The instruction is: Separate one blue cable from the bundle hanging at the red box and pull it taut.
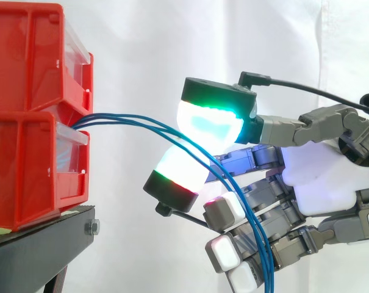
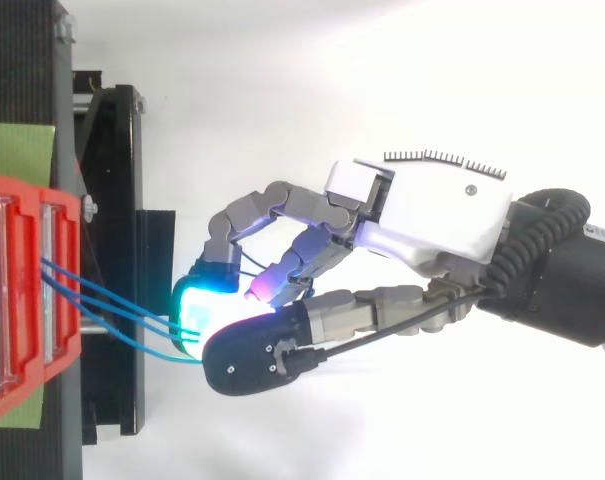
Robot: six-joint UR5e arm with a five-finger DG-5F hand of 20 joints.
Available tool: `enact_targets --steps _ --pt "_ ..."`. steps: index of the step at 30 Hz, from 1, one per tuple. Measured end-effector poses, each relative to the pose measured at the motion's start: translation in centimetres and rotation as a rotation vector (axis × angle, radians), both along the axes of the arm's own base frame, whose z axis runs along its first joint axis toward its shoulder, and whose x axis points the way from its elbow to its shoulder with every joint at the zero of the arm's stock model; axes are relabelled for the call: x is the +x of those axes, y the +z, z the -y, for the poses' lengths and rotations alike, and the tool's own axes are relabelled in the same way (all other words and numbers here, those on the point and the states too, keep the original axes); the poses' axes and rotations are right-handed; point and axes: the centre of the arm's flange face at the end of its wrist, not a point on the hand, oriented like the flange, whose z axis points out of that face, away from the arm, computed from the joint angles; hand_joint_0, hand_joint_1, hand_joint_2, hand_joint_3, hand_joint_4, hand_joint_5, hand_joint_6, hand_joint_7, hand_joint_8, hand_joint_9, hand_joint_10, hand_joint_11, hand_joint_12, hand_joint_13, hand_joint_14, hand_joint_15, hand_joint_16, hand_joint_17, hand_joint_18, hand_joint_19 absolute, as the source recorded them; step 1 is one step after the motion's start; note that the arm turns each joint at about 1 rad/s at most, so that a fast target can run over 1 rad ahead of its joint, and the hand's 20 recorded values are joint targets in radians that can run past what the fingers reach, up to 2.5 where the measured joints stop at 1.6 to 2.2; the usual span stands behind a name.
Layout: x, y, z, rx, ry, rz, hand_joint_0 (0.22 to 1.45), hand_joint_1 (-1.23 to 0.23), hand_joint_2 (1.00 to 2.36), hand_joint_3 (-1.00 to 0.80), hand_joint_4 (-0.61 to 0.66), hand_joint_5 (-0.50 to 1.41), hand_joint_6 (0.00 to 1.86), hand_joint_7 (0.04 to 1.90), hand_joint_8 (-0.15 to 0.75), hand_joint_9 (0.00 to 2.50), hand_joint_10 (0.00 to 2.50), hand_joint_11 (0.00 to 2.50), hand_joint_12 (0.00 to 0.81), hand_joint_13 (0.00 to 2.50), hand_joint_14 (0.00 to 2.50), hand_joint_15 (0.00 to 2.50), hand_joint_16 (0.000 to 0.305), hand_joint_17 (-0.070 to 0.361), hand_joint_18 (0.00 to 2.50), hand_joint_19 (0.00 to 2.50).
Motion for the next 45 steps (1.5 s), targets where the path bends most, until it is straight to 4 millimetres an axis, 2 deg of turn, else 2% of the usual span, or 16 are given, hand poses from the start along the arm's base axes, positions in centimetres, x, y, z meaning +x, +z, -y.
enact_targets --steps 7,14,20,29,35,38,45 --pt "-0.1 -0.1 0.0 0.009 -0.003 -0.006 0.55 -0.66 1.0 -0.5 -0.03 -0.24 0.89 0.92 0.251 1.04 0.02 1.07 0.308 0.98 0.03 0.73 0.045 0.1 0.75 0.67" --pt "-0.4 -0.2 0.1 0.017 -0.006 -0.027 0.52 -0.74 1.0 -0.5 0.0 -0.25 0.85 0.86 0.252 1.0 0.02 1.08 0.323 0.98 0.03 0.73 0.048 0.108 0.74 0.65" --pt "-0.6 -0.3 0.1 0.016 -0.007 -0.041 0.63 -0.66 1.0 -0.5 -0.03 -0.24 0.86 0.9 0.238 1.0 0.02 1.09 0.307 0.95 0.03 0.73 0.044 0.1 0.7 0.67" --pt "-0.6 -0.3 0.2 0.017 -0.006 -0.043 0.69 -0.75 1.01 -0.39 -0.03 -0.24 0.87 0.92 0.233 0.96 0.02 1.07 0.308 0.88 0.03 0.69 0.045 0.101 0.69 0.65" --pt "-0.8 0.7 0.2 0.018 -0.007 -0.034 0.72 -0.79 1.0 -0.45 -0.02 -0.24 0.88 0.88 0.232 0.95 0.02 1.06 0.307 0.87 0.02 0.67 0.045 0.101 0.68 0.62" --pt "-1.1 1.4 0.3 0.017 -0.007 -0.038 0.76 -0.83 1.0 -0.47 -0.02 -0.24 0.9 0.93 0.227 0.94 0.02 1.07 0.308 0.86 0.03 0.66 0.045 0.101 0.68 0.62" --pt "-1.5 2.3 0.4 0.014 -0.008 -0.049 0.81 -0.85 1.0 -0.5 -0.03 -0.24 0.92 0.92 0.217 0.97 0.02 1.09 0.298 0.85 0.02 0.65 0.043 0.097 0.66 0.6"
